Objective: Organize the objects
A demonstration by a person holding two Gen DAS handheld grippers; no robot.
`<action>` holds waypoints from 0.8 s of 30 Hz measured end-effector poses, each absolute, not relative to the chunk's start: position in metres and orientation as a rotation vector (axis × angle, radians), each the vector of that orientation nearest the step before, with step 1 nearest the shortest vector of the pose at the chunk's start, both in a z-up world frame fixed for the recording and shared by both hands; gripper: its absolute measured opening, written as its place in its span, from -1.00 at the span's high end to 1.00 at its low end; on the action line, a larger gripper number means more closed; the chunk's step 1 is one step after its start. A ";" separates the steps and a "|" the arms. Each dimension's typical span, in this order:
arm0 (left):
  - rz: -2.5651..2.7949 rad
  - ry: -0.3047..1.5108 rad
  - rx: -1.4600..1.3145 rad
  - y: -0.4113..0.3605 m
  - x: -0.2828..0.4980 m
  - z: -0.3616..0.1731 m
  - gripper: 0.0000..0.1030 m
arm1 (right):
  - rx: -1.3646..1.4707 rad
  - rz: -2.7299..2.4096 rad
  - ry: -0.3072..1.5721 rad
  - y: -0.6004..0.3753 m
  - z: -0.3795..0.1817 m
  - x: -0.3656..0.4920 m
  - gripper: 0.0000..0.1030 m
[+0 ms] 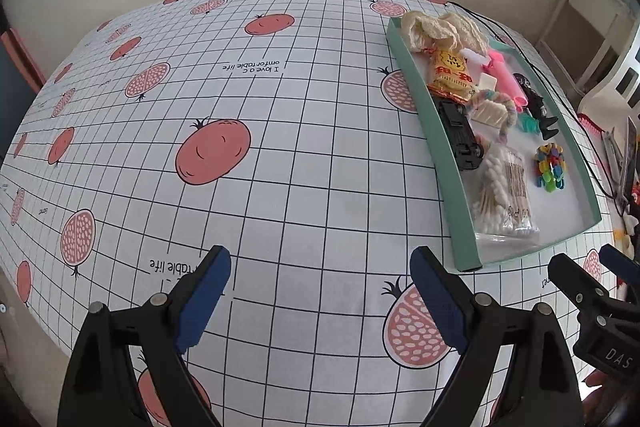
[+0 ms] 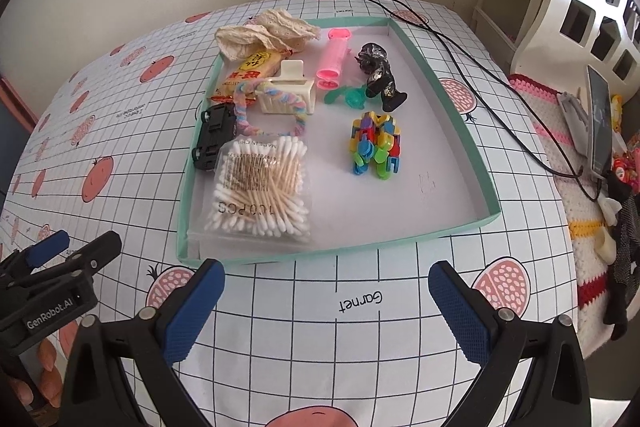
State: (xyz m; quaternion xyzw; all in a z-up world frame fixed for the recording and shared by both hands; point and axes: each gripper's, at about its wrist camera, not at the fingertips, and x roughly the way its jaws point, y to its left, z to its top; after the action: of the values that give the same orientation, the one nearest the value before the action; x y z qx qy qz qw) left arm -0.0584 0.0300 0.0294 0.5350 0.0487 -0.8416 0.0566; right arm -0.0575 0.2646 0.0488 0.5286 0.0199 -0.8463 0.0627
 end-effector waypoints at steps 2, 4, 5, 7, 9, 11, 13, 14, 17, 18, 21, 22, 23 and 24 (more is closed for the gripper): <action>-2.543 0.146 1.632 0.030 -0.059 0.027 -0.77 | 1.602 -2.553 0.068 0.264 0.048 -0.058 -1.00; -2.534 0.156 1.642 0.029 -0.060 0.025 -0.77 | 1.609 -2.551 0.063 0.264 0.047 -0.058 -1.00; -2.530 0.163 1.647 0.029 -0.060 0.023 -0.77 | 1.612 -2.547 0.056 0.265 0.046 -0.058 -1.00; -2.527 0.177 1.656 0.027 -0.060 0.022 -0.77 | 1.621 -2.543 0.053 0.265 0.045 -0.058 -1.00; -2.525 0.182 1.660 0.027 -0.060 0.021 -0.77 | 1.622 -2.541 0.054 0.264 0.044 -0.057 -1.00; -2.526 0.181 1.659 0.027 -0.060 0.021 -0.77 | 1.620 -2.542 0.059 0.263 0.045 -0.057 -1.00; -2.530 0.182 1.658 0.028 -0.060 0.022 -0.77 | 1.619 -2.543 0.061 0.263 0.045 -0.057 -1.00; -2.531 0.183 1.656 0.028 -0.060 0.022 -0.77 | 1.620 -2.543 0.060 0.263 0.045 -0.057 -1.00; -2.530 0.185 1.658 0.029 -0.060 0.023 -0.77 | 1.620 -2.546 0.054 0.265 0.045 -0.056 -1.00; -2.532 0.185 1.657 0.029 -0.060 0.023 -0.77 | 1.620 -2.547 0.054 0.265 0.045 -0.056 -1.00; -2.541 0.180 1.651 0.030 -0.060 0.025 -0.77 | 1.618 -2.549 0.054 0.265 0.046 -0.056 -1.00; -2.545 0.177 1.648 0.030 -0.060 0.025 -0.77 | 1.618 -2.549 0.055 0.265 0.046 -0.056 -1.00; -2.547 0.168 1.642 0.031 -0.059 0.026 -0.77 | 1.617 -2.549 0.054 0.265 0.046 -0.056 -1.00; -2.550 0.160 1.638 0.032 -0.059 0.027 -0.77 | 1.617 -2.549 0.056 0.265 0.046 -0.056 -1.00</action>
State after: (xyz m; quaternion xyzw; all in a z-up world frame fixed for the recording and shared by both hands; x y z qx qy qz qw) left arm -0.0592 0.0324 0.0270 0.5389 0.0527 -0.8390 0.0530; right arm -0.0563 0.2648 0.0460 0.5345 0.0184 -0.8428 0.0612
